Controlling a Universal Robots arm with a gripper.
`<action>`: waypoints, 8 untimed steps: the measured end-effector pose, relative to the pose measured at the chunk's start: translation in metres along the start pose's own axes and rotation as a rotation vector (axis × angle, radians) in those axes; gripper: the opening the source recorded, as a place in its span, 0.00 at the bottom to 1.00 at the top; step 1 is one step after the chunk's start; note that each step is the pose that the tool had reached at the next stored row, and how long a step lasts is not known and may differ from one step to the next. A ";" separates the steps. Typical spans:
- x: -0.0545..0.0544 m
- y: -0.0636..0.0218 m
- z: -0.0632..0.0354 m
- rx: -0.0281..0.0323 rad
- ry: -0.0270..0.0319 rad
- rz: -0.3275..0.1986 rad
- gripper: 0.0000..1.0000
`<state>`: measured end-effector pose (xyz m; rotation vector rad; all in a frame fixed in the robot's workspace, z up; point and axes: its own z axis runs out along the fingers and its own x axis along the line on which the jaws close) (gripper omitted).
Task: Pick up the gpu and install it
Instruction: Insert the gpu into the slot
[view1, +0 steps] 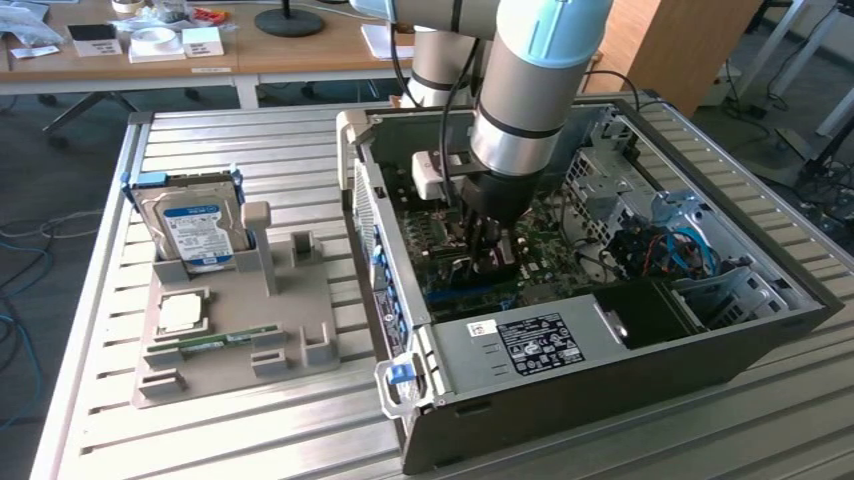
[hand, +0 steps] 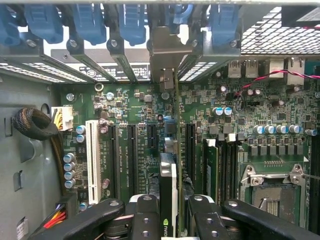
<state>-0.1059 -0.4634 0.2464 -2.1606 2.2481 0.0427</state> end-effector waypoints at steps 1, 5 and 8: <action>0.000 0.0000 0.0000 0.0000 0.0001 0.000 0.27; 0.000 0.0001 -0.0001 -0.0001 0.0001 0.000 0.27; -0.001 0.0001 0.0001 -0.0002 0.0001 0.000 0.27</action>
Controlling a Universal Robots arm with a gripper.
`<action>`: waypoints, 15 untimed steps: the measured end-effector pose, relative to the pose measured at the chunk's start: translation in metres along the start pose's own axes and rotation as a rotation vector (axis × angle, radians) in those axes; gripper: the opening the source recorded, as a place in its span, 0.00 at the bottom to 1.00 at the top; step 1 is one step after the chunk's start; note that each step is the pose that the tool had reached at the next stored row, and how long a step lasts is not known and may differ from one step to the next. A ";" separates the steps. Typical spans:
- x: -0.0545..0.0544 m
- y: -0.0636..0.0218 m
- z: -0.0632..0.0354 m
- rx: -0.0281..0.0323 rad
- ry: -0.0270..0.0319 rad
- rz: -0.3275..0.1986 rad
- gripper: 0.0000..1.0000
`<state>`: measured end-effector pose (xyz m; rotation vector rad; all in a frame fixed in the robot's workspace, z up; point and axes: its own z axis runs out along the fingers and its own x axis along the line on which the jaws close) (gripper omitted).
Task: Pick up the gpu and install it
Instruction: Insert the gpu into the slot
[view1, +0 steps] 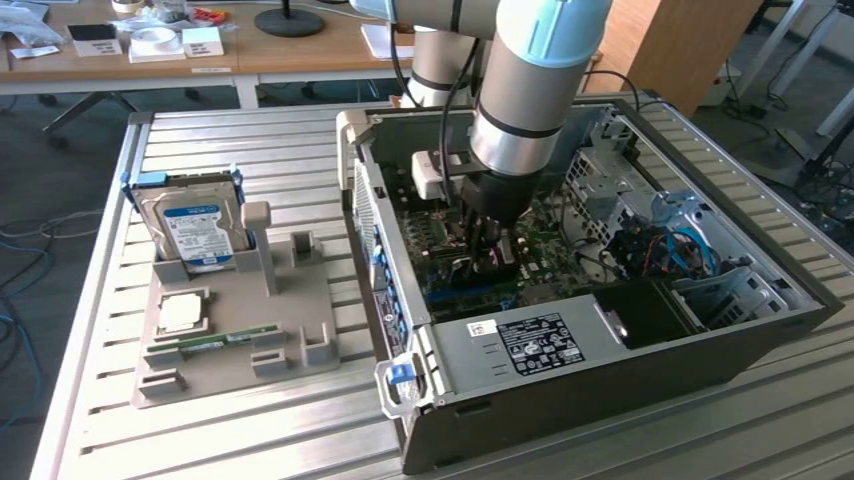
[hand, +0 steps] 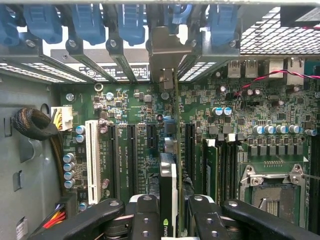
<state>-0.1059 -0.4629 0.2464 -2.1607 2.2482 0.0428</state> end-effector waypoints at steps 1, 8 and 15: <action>0.000 0.0000 0.0003 0.0000 0.0000 0.000 0.27; 0.000 0.0000 0.0028 0.0000 0.0001 0.000 0.27; 0.000 0.0000 0.0031 0.0001 -0.0001 0.000 0.27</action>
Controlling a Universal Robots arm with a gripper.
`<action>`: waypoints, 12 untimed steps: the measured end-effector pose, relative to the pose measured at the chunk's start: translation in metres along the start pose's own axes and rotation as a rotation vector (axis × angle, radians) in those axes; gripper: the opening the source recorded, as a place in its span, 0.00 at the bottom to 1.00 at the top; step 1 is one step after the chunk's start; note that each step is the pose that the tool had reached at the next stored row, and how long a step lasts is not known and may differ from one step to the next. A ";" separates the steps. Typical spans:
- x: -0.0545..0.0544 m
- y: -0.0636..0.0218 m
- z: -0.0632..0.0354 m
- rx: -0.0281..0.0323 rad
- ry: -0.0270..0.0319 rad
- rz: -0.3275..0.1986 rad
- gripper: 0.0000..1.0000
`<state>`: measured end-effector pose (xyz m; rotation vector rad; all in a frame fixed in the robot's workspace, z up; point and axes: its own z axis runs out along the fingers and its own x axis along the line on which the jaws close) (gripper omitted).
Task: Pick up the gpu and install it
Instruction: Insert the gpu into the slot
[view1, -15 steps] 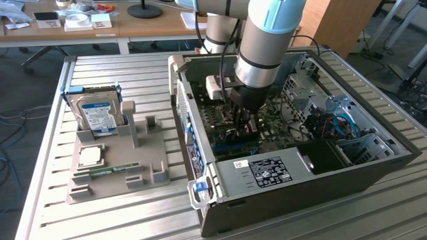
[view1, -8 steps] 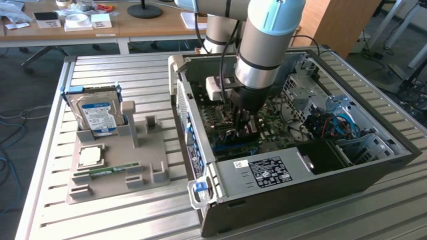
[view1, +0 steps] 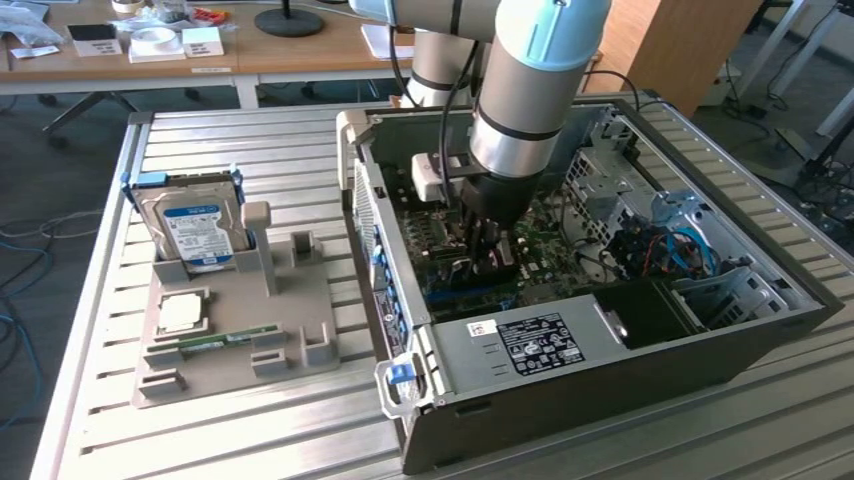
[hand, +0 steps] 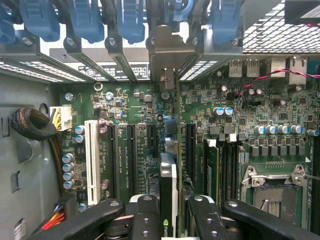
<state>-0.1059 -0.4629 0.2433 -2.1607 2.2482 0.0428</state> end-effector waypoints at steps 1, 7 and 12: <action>0.000 0.0000 0.0005 0.0000 0.0000 0.000 0.27; 0.000 0.0001 0.0011 -0.0001 -0.0001 0.000 0.27; 0.000 0.0001 0.0011 0.0000 -0.0001 0.000 0.27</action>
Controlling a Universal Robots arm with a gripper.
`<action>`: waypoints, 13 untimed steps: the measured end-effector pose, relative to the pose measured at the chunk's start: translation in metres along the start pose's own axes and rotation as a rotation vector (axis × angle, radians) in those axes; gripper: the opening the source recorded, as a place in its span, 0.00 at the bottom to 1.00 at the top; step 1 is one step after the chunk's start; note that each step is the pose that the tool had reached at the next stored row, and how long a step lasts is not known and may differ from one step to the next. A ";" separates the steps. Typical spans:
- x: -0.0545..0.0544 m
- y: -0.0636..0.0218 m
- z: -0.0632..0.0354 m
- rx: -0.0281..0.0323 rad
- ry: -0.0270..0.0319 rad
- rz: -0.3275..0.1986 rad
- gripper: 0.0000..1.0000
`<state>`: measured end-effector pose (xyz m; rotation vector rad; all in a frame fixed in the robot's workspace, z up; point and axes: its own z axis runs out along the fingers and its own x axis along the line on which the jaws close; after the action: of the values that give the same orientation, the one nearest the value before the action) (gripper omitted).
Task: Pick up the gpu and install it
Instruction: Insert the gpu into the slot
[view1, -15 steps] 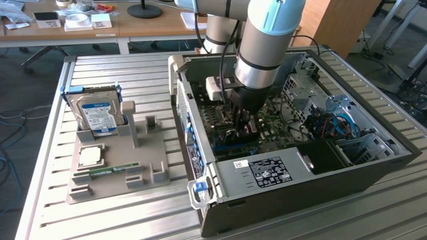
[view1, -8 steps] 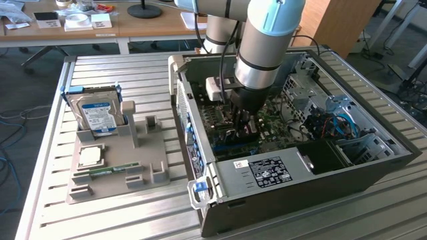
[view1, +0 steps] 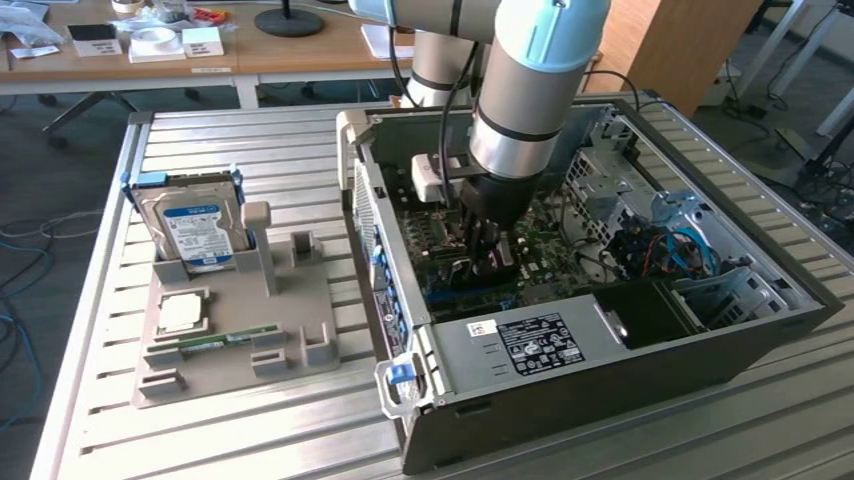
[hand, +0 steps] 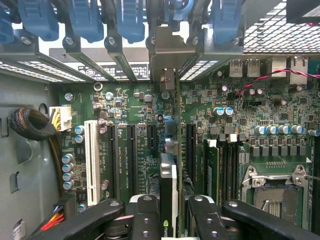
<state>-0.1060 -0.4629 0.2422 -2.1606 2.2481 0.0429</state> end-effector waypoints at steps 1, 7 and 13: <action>0.000 0.0000 0.0000 0.0000 0.0000 0.000 0.27; 0.000 0.0000 0.0000 0.0000 0.0000 0.000 0.27; 0.000 0.0000 0.0000 0.0000 -0.0001 0.000 0.34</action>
<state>-0.1060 -0.4629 0.2422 -2.1605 2.2481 0.0429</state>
